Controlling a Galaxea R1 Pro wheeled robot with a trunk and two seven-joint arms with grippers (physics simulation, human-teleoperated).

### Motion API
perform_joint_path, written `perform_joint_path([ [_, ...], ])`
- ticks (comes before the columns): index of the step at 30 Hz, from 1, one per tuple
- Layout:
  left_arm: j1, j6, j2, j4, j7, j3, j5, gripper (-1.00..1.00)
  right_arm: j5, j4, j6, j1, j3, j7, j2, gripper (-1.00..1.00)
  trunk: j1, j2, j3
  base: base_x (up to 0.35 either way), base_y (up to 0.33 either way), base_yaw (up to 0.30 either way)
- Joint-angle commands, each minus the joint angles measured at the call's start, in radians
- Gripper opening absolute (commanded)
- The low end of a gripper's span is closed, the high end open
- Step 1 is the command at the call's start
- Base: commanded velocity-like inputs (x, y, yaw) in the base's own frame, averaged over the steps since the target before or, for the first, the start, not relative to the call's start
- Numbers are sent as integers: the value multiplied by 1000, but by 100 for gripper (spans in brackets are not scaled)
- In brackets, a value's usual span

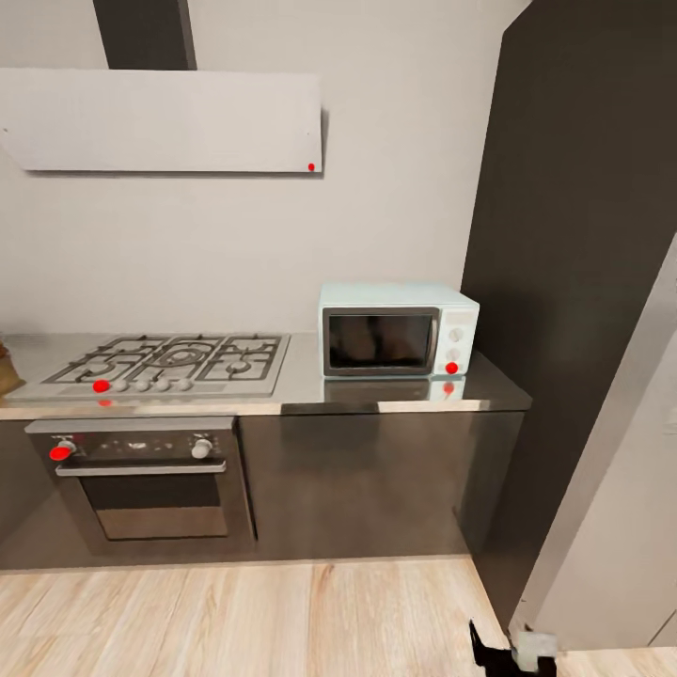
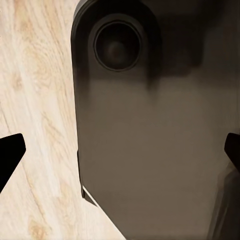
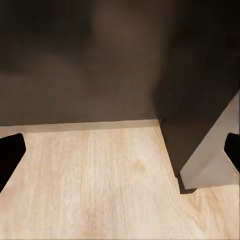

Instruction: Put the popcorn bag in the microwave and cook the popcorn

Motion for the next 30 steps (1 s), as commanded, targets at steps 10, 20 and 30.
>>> perform_joint_path([
  [10, 1, 2, 1, -2, 4, 0, 0, 100, -2, -478, 4, 0, -7, -1, 0, 100, -35, 62, 27, 0, 0, 0],
  [20, 0, 4, 0, -2, 3, 0, 0, 100, -5, -541, 3, -9, -7, -2, 2, 100, -73, 132, 59, 0, 0, 0],
  [30, 1, 4, 1, -2, 5, 0, 0, 100, -7, -541, 2, -20, -7, -2, 2, 100, -111, 202, 90, 139, 0, 0],
])
